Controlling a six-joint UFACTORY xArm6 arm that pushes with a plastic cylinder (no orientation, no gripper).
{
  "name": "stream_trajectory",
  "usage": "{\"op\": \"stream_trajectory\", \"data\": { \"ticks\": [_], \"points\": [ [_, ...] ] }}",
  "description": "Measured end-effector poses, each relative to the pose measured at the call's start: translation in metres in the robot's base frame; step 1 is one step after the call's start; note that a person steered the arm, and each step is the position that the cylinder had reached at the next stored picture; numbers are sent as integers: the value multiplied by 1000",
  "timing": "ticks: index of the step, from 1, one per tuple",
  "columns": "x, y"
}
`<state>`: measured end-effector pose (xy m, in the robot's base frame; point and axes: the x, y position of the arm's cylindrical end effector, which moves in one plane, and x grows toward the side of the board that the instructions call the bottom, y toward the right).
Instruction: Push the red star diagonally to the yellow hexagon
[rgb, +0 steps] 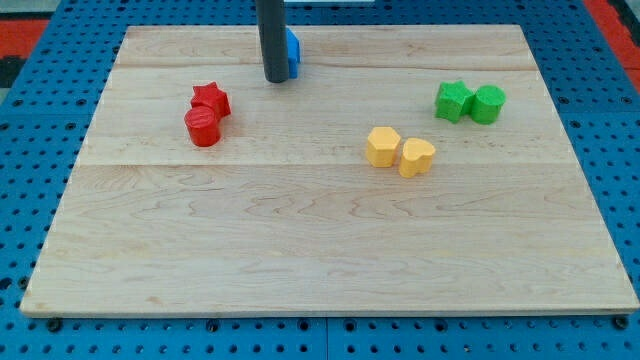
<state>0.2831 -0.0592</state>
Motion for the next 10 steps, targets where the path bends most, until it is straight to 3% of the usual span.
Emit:
{"op": "stream_trajectory", "data": {
  "ticks": [1, 2, 3, 4, 5, 6, 9, 10],
  "points": [
    [-25, 0],
    [-10, -1],
    [-7, -56],
    [-13, -157],
    [20, -207],
    [64, -191],
    [70, 6],
    [69, 24]
  ]
}}
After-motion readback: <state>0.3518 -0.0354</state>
